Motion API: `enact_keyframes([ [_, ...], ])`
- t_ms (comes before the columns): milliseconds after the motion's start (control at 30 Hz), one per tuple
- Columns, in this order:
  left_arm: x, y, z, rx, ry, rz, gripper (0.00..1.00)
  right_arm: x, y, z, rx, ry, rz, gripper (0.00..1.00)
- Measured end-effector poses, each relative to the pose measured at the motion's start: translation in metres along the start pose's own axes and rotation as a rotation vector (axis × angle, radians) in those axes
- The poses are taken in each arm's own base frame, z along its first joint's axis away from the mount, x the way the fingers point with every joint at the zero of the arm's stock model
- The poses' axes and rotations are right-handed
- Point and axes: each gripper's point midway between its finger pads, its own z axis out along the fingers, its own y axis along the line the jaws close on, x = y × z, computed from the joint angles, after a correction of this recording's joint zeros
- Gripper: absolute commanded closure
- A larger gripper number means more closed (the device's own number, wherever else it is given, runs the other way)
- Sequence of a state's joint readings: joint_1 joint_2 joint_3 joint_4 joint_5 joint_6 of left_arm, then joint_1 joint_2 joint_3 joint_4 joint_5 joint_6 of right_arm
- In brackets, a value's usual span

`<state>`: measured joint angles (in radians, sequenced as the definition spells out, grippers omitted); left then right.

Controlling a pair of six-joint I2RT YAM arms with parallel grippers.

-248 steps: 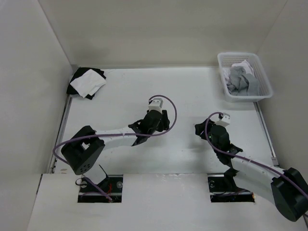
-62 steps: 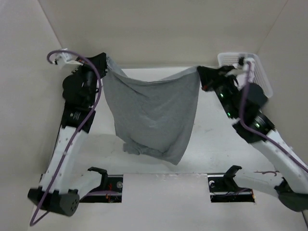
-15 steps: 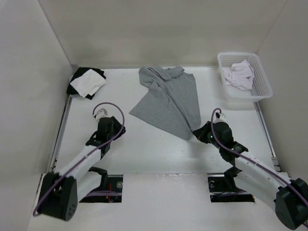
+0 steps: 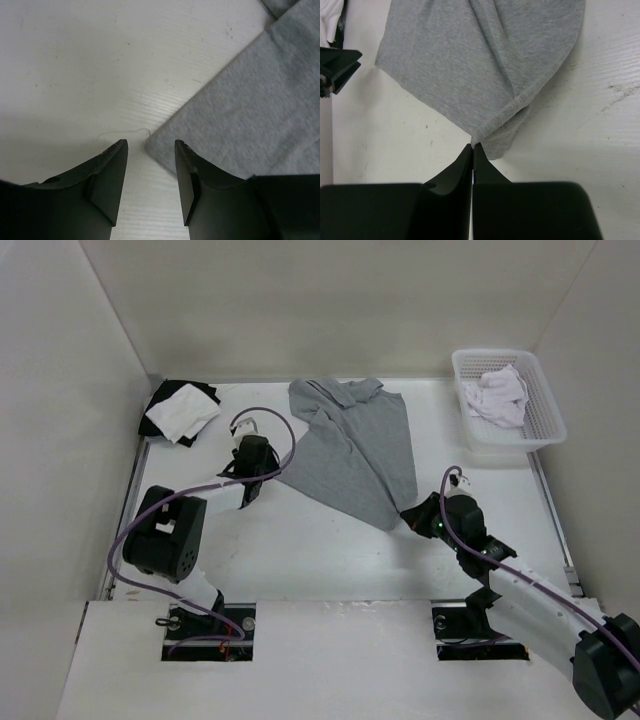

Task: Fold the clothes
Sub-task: Flatten the tank top out

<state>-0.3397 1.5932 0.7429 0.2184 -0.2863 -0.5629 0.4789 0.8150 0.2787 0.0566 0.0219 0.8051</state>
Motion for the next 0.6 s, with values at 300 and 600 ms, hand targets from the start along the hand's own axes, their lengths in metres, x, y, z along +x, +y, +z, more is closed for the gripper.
enact_keyframes([
  [300,0.012,0.002,0.024,-0.021,0.041,0.055,0.64,-0.003,0.004,0.000,-0.015,-0.012,0.000,1.00],
  [600,0.019,0.000,0.028,-0.018,0.055,0.071,0.73,-0.002,0.008,0.000,-0.030,-0.011,-0.006,1.00],
])
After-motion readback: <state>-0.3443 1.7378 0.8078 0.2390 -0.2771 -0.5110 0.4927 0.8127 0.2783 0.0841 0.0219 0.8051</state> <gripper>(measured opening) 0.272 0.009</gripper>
